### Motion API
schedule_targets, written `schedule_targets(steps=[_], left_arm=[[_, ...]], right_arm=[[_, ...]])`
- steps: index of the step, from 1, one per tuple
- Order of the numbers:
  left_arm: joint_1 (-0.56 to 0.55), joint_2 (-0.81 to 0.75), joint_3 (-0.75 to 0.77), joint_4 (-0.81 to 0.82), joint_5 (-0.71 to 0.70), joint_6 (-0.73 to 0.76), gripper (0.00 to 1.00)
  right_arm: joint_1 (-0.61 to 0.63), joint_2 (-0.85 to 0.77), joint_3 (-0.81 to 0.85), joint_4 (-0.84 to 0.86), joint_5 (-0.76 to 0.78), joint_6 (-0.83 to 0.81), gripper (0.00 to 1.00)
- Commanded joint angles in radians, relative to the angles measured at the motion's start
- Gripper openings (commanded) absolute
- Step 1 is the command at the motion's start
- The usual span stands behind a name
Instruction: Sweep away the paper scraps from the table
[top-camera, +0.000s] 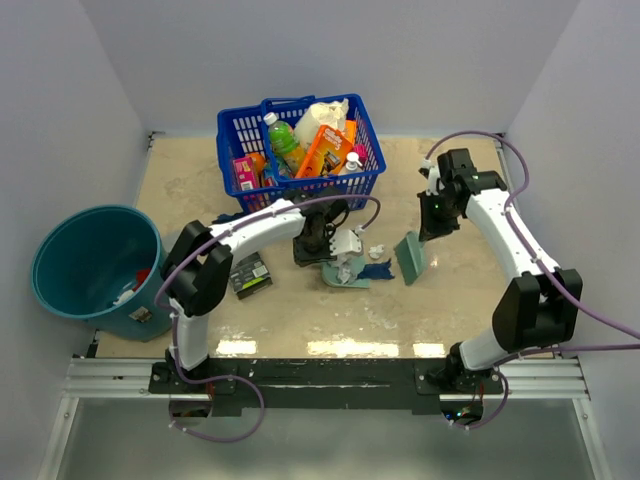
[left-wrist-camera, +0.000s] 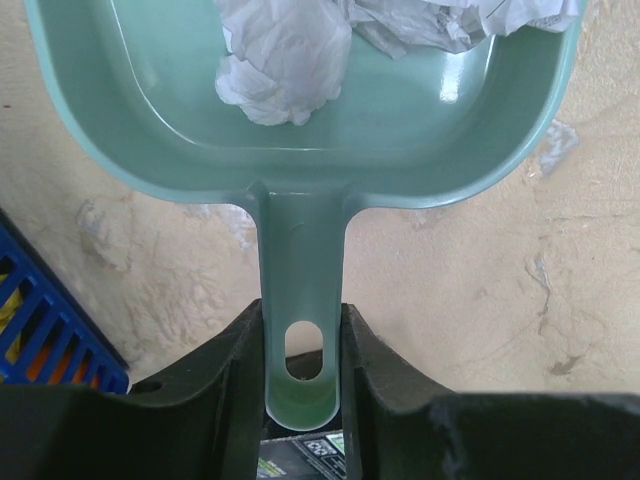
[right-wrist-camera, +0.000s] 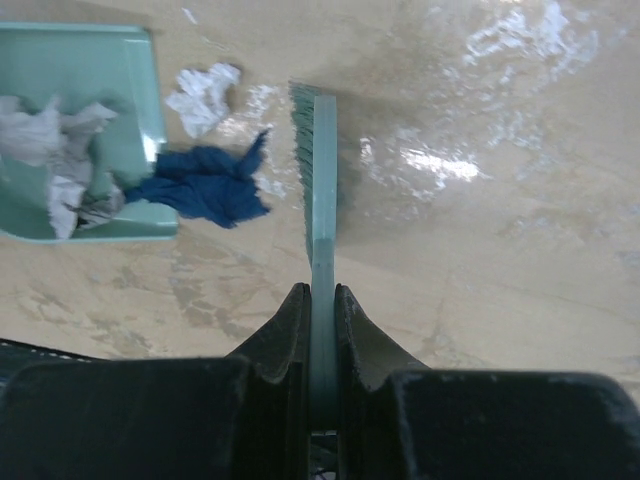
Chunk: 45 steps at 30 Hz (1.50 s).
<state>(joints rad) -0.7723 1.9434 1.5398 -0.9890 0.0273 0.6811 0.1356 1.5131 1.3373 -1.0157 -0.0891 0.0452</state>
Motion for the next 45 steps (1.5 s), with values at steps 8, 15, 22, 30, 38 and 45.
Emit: schedule_targets(steps=[8, 15, 22, 30, 38, 45], left_arm=[[-0.028, 0.054, 0.071, 0.058, -0.007, -0.081, 0.00], [-0.007, -0.014, -0.038, 0.151, 0.008, -0.086, 0.00], [0.083, -0.077, -0.104, 0.311, 0.149, -0.155, 0.00], [0.113, -0.084, -0.129, 0.400, 0.237, -0.149, 0.00], [0.113, -0.136, -0.202, 0.418, 0.264, -0.143, 0.00], [0.114, -0.193, -0.239, 0.446, 0.316, -0.132, 0.00]], right_arm=[[0.131, 0.055, 0.118, 0.072, -0.288, 0.073, 0.00], [0.133, -0.040, 0.125, 0.008, -0.175, 0.033, 0.00], [0.131, -0.076, 0.181, -0.017, -0.115, 0.001, 0.00], [0.130, -0.067, 0.280, 0.014, -0.205, 0.027, 0.00], [0.056, -0.064, 0.345, 0.028, -0.165, 0.038, 0.00], [-0.048, -0.028, 0.353, 0.035, -0.019, 0.025, 0.00]])
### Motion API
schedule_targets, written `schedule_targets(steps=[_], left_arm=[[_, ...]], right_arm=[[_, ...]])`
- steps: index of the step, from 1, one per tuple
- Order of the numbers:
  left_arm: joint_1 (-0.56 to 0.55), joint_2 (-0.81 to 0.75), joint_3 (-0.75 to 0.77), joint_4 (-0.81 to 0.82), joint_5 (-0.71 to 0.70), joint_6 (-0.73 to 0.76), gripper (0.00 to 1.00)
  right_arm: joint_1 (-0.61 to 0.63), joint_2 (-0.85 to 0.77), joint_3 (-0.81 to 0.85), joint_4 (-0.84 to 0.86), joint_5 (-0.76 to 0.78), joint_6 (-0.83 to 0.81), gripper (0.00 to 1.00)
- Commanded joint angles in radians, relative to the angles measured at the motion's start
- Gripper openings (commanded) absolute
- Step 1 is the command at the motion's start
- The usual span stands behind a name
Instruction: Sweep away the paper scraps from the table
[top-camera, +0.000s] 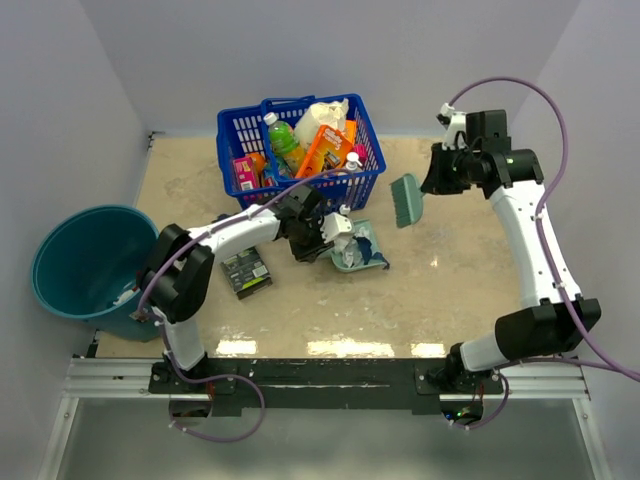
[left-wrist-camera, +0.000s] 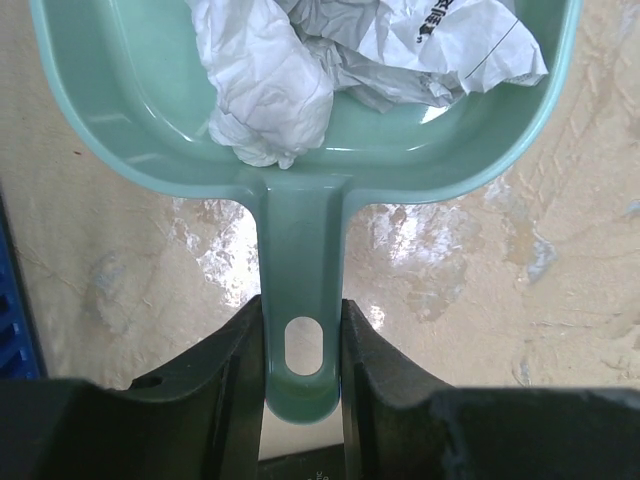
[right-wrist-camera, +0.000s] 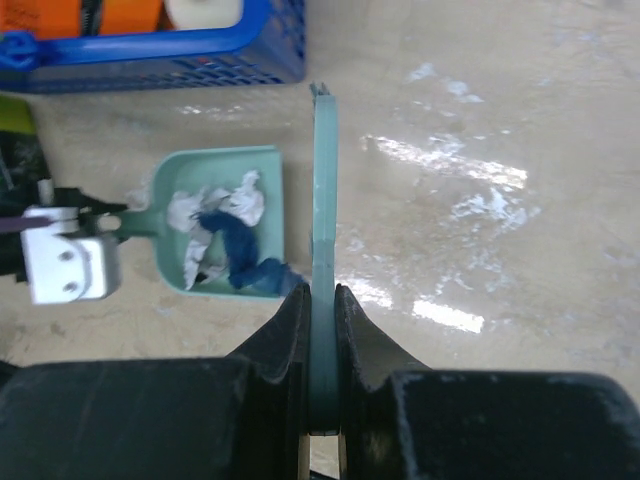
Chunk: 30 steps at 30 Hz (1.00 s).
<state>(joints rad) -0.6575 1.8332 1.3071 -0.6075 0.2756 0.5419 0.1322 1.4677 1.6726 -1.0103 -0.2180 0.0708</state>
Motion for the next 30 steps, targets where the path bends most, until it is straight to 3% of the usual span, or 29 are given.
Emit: schedule_targets(steps=[1, 9, 22, 30], left_arm=[[-0.002, -0.089, -0.006, 0.068, 0.068, 0.007, 0.00], [0.002, -0.206, 0.007, 0.026, 0.088, 0.047, 0.00], [0.044, -0.353, 0.136, -0.093, 0.169, 0.020, 0.00], [0.142, -0.371, 0.319, -0.328, 0.159, 0.053, 0.00]], right_arm=[[-0.054, 0.022, 0.004, 0.032, 0.127, -0.003, 0.00], [-0.080, 0.042, -0.123, 0.144, 0.212, -0.019, 0.00], [-0.091, 0.072, -0.172, 0.157, 0.178, 0.004, 0.00], [-0.091, 0.115, -0.117, 0.141, 0.128, -0.028, 0.00]])
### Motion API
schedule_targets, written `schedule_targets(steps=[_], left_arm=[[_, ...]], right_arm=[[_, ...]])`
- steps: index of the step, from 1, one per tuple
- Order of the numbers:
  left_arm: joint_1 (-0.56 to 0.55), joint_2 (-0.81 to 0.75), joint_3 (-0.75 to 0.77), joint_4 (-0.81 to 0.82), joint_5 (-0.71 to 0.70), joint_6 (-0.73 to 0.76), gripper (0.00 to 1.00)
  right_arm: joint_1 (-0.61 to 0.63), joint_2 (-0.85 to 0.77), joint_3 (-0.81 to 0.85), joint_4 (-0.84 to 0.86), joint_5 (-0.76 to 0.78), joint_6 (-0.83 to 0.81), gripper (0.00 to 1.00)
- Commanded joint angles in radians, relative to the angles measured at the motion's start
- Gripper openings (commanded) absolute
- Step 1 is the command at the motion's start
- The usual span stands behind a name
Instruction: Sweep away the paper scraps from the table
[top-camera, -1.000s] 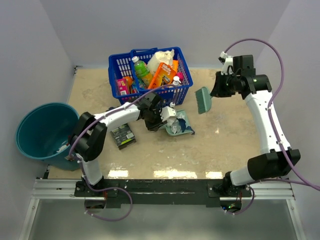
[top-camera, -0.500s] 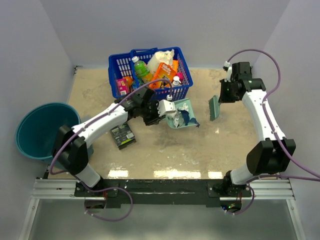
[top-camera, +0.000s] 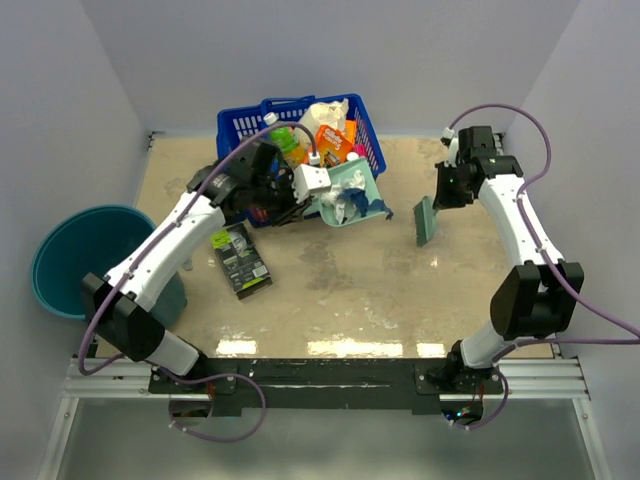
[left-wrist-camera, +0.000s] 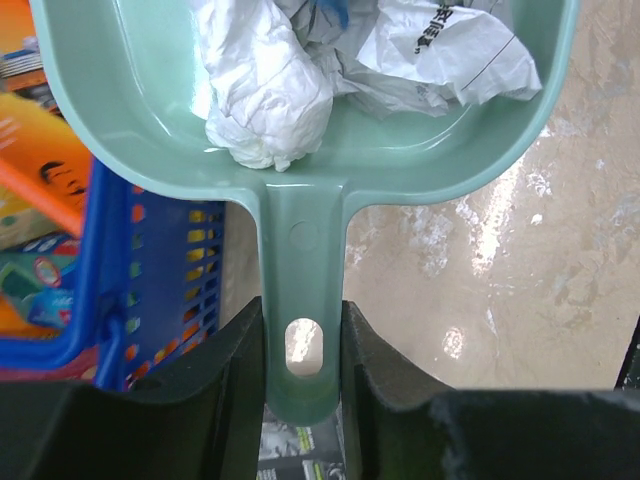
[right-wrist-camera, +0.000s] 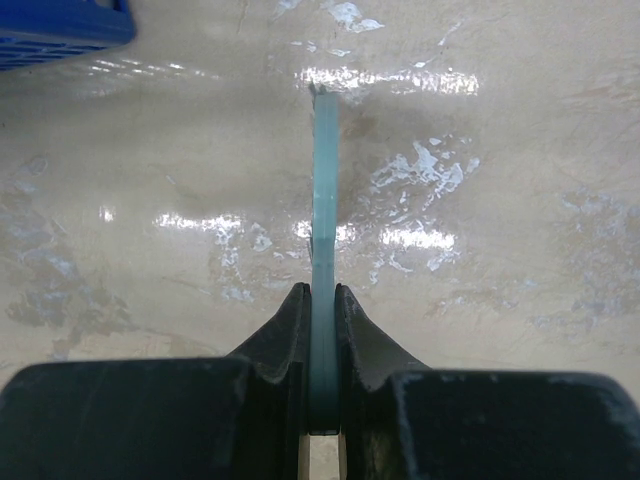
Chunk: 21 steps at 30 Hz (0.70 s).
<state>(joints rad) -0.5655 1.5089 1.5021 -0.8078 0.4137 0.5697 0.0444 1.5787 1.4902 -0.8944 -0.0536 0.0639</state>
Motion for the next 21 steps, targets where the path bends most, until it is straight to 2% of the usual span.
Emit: schedule_targets(steps=[1, 3, 9, 13, 21], left_arm=[[0.059, -0.050, 0.139, -0.154, 0.013, 0.033, 0.00], [0.085, -0.064, 0.159, -0.206, -0.018, 0.047, 0.00], [0.116, -0.194, 0.086, -0.160, -0.088, 0.003, 0.00], [0.134, -0.266, 0.069, -0.188, -0.110, -0.016, 0.00], [0.234, -0.426, 0.004, -0.257, -0.217, 0.006, 0.00]], right_arm=[[-0.003, 0.009, 0.067, 0.020, -0.038, -0.024, 0.00], [-0.005, 0.027, 0.070, 0.023, -0.051, -0.022, 0.00], [-0.003, 0.061, 0.068, 0.046, -0.100, -0.003, 0.00], [-0.003, 0.078, 0.065, 0.041, -0.104, -0.007, 0.00], [0.002, 0.136, 0.056, 0.040, -0.130, -0.013, 0.00]])
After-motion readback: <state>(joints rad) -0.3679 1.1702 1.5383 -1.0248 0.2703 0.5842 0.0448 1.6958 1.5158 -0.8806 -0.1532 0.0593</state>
